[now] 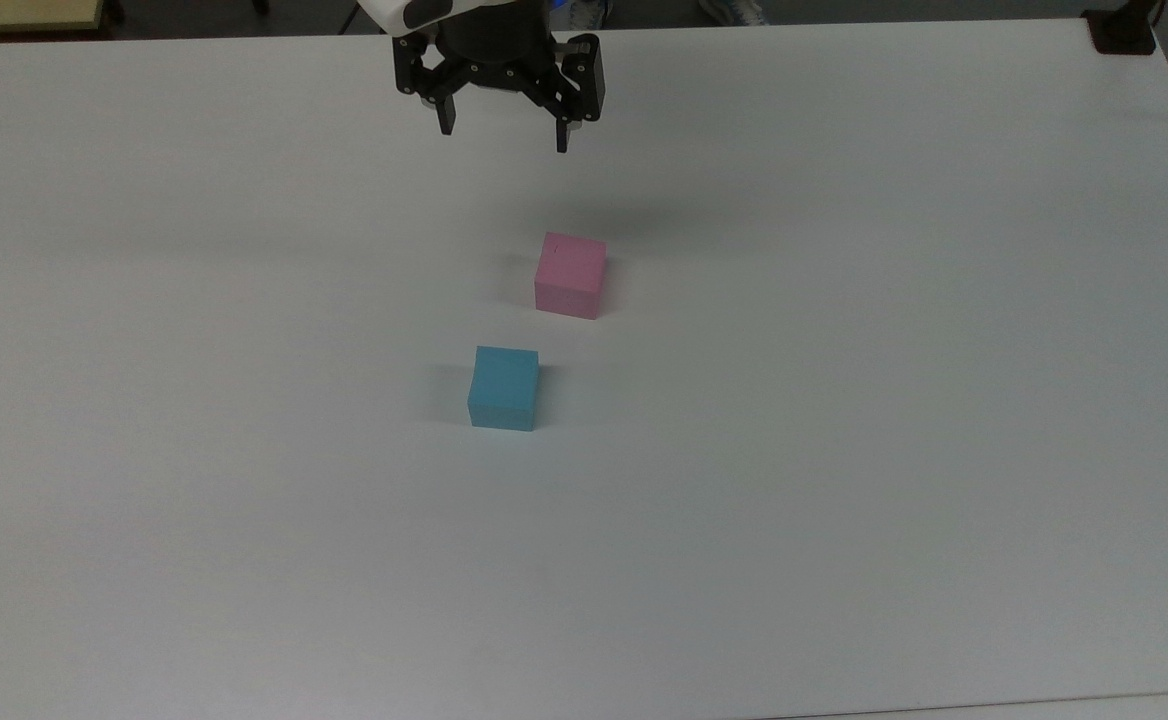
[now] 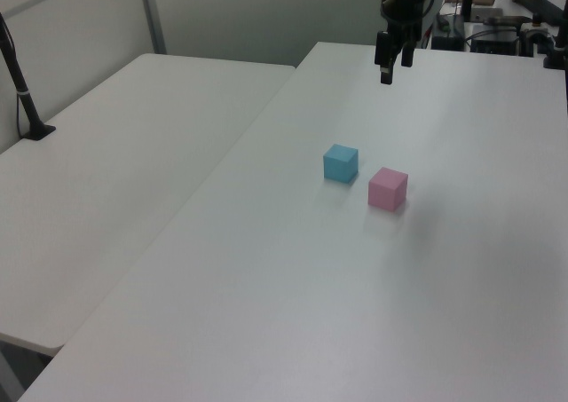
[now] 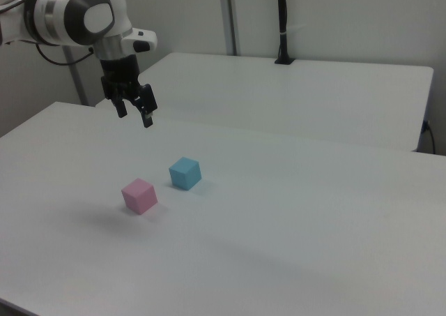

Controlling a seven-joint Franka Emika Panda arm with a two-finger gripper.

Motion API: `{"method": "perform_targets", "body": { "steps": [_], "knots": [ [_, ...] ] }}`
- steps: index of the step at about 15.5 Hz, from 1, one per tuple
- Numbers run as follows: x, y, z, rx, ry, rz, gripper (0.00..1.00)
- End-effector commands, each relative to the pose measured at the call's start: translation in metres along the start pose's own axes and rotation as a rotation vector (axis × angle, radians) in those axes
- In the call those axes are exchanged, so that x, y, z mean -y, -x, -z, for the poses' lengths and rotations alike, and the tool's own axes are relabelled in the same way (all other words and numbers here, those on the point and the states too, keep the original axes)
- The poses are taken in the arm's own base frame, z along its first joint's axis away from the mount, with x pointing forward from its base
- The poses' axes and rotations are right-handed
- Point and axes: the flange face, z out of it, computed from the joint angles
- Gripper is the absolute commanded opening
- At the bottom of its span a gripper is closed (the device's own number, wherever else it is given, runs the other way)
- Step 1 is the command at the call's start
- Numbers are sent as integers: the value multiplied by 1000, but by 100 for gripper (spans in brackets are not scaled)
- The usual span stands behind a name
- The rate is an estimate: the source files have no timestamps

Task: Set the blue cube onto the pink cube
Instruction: 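Lower the open gripper toward the blue cube, then close the gripper on the blue cube and lift it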

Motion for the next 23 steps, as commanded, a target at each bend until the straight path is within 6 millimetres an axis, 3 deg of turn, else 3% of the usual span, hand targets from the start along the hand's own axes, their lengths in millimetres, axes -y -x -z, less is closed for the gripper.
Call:
{"method": "perform_targets", "body": {
  "steps": [1,8,11,16,18,23],
  "knots": [
    [-2,2,0,9,-15,17,100],
    [-2,1,-2,7,-16,18,100],
    [1,-14,-20,-22,-22,55,100],
    [2,-48,-75,-55,-28,65,100],
    [7,-61,-112,-57,-17,68,100],
    [11,-81,-180,-73,14,83,100]
  ]
}}
